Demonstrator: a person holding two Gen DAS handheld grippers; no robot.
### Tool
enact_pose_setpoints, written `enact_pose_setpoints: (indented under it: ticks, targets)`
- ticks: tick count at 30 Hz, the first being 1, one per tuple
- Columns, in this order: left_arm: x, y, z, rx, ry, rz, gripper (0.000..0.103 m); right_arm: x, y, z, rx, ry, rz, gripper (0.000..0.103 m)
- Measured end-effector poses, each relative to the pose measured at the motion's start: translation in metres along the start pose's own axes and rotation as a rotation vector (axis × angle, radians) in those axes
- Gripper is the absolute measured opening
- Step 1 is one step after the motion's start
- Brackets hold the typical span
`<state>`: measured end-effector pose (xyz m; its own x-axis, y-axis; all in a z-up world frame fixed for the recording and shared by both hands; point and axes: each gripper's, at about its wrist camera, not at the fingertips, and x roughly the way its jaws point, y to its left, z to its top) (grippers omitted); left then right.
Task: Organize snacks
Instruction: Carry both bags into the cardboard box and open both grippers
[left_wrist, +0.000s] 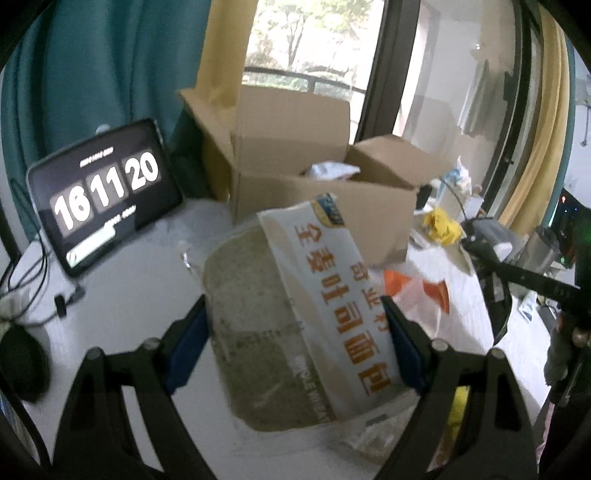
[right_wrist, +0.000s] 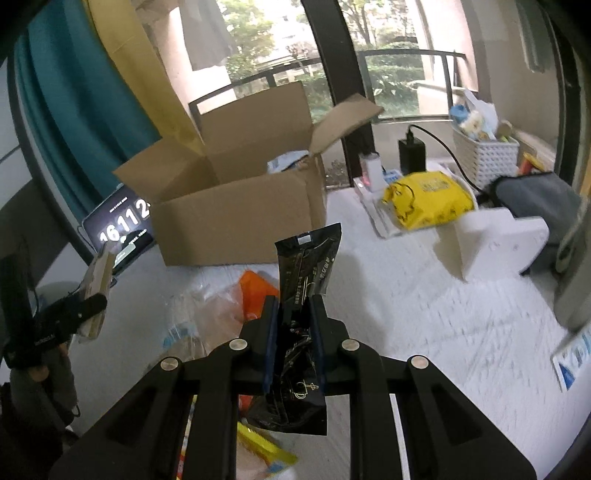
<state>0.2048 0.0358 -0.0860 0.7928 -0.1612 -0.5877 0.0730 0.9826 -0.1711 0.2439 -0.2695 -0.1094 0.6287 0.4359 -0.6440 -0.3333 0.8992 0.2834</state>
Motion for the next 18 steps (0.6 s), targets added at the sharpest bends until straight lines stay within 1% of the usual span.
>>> enact_pose_setpoints:
  ticks: [4,13,18]
  targets:
    - [0.003,0.002,0.019,0.022,-0.029,-0.005,0.088,0.006,0.01,0.016,-0.025,-0.015,0.01,0.018]
    - [0.011,-0.002,0.058,0.11,-0.096,0.001,0.088,0.013,0.025,0.056,-0.081,-0.067,0.017,0.018]
    - [0.014,-0.001,0.078,0.123,-0.132,0.017,0.088,0.019,0.028,0.076,-0.1,-0.09,0.017,0.018]
